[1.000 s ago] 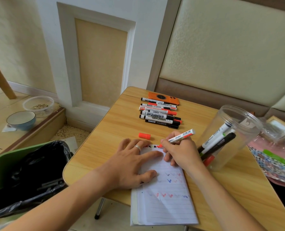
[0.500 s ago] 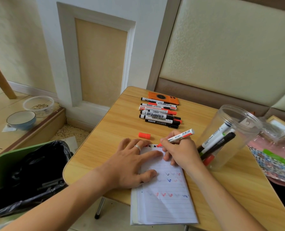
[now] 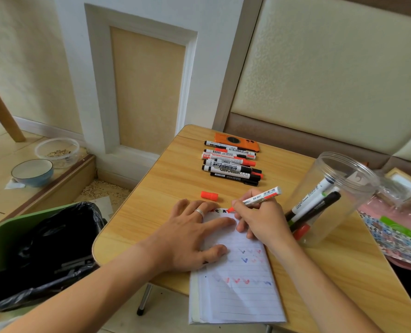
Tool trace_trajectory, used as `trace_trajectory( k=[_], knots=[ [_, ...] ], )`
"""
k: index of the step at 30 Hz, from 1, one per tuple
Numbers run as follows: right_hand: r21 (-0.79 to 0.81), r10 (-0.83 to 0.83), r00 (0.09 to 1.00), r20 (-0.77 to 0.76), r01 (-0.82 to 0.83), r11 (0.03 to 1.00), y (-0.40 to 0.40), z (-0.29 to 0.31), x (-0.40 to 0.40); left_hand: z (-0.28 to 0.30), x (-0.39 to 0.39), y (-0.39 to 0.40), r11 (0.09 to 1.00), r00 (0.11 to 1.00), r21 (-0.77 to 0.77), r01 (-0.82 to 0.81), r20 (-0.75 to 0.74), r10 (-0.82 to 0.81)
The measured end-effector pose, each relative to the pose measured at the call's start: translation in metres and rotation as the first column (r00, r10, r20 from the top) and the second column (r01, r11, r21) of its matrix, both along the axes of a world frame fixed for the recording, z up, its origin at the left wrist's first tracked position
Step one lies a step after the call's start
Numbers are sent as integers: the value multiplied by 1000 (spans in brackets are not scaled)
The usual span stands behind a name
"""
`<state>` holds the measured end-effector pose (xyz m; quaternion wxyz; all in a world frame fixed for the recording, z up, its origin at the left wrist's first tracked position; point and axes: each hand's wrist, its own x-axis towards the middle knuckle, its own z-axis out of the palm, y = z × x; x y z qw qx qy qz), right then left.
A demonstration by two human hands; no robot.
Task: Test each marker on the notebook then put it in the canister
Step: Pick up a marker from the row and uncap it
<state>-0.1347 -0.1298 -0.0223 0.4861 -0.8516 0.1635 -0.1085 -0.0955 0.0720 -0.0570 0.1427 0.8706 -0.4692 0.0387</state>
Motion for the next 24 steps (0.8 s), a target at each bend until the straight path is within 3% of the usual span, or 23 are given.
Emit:
trace_trajectory(
  k=[4, 9, 18, 24],
  knots=[
    [18, 0, 1000, 5, 0, 1000, 4, 0, -2, -1, 1, 0, 1000, 1000, -13, -2, 0, 2],
    [203, -176, 975, 132, 147, 968, 11, -2, -2, 3, 3, 1, 998, 999, -65, -8, -45, 5],
    [210, -173, 974, 148, 139, 968, 30, -14, -10, 2, 30, -17, 890, 967, -378, -253, -89, 237],
    [171, -122, 978, 170, 93, 981, 32, -16, -12, -1, 47, -26, 895, 934, -271, -353, -49, 354]
  ],
)
